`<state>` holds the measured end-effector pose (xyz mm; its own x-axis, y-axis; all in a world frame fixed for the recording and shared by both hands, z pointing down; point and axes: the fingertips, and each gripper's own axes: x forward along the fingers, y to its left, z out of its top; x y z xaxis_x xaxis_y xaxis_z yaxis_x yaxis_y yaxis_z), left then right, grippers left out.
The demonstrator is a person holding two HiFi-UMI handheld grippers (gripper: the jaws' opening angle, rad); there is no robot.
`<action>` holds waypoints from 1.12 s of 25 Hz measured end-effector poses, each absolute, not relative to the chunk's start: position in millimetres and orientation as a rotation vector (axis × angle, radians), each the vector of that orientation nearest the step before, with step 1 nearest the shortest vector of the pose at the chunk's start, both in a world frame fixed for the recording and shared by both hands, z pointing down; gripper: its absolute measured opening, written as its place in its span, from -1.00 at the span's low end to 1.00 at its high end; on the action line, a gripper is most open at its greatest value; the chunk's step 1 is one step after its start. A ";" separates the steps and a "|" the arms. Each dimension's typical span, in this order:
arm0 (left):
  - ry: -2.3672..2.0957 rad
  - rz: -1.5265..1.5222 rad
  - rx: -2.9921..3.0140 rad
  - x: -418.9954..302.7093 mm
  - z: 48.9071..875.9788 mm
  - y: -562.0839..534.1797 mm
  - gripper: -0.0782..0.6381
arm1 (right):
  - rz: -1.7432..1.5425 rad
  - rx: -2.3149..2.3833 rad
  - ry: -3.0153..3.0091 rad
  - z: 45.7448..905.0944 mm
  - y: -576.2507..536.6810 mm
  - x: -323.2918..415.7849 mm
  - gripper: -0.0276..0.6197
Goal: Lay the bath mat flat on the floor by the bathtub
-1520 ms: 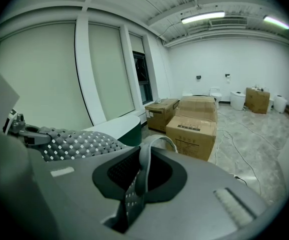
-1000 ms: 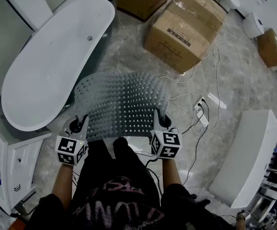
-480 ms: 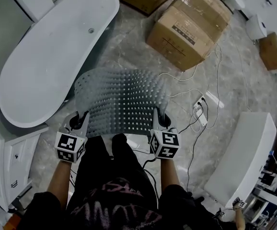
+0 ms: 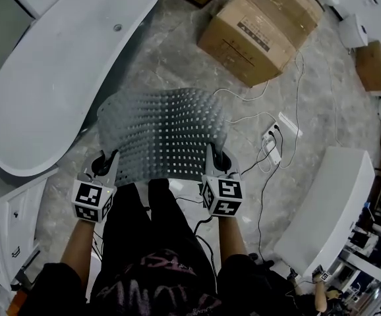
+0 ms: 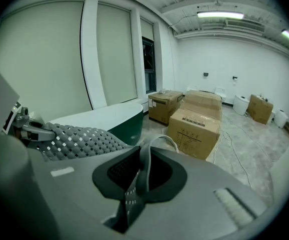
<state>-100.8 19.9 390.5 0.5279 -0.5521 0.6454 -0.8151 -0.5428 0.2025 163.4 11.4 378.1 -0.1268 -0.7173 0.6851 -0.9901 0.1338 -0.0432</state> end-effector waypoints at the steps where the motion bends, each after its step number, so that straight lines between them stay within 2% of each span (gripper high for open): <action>1: -1.111 0.721 2.278 -101.1 394.6 18.2 -0.74 | 0.699 1.633 -1.902 381.9 10.3 163.0 -0.78; 28: -1.120 0.750 2.180 -109.0 503.7 -1.4 -0.74 | 0.804 1.643 -1.845 489.7 -3.4 153.3 -0.78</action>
